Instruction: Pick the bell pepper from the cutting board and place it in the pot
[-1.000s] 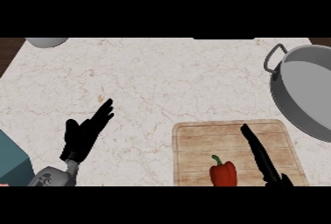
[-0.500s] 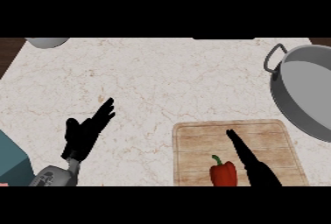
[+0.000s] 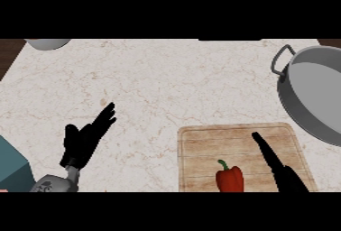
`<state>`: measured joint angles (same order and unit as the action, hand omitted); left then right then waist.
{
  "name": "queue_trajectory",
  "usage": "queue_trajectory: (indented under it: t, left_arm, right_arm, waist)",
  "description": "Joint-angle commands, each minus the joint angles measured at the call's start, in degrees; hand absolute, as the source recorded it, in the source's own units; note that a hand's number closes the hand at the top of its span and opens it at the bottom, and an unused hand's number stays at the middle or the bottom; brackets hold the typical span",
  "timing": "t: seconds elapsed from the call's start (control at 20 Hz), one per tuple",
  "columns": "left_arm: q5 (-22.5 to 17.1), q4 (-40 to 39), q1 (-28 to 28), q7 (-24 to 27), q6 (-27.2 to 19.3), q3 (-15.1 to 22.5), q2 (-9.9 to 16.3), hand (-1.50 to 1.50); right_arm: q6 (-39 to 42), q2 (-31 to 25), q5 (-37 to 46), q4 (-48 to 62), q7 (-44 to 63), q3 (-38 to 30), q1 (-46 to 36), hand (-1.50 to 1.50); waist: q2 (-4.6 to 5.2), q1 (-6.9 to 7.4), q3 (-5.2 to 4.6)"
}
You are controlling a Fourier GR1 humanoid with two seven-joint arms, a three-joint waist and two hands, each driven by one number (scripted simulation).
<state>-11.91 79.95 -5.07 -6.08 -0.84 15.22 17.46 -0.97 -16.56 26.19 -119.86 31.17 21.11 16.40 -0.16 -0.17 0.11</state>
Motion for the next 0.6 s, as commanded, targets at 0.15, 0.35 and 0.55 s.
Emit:
queue_trajectory:
  t: [0.15, 0.35, 0.55]
  left_arm:
    - [1.1, -0.4, 0.9, -0.8, 1.2, -1.3, -0.8, 0.00]
    - [1.9, 0.0, 0.9, -2.1, 1.4, -1.7, -1.4, 0.00]
    - [4.2, -2.2, 2.5, 1.7, 1.3, -1.5, -2.9, 0.00]
  right_arm:
    - [0.8, 1.2, -10.1, 3.7, -13.1, -3.1, 4.4, -1.50]
    - [0.2, 4.1, -13.2, 3.9, -15.5, -2.7, 5.2, -1.50]
    - [-0.2, 5.9, -15.6, 10.9, -23.4, -2.5, 8.2, -1.50]
  waist:
    - [0.12, -0.13, -0.08]
    - [0.11, -0.03, -0.09]
    - [0.13, -0.12, -0.10]
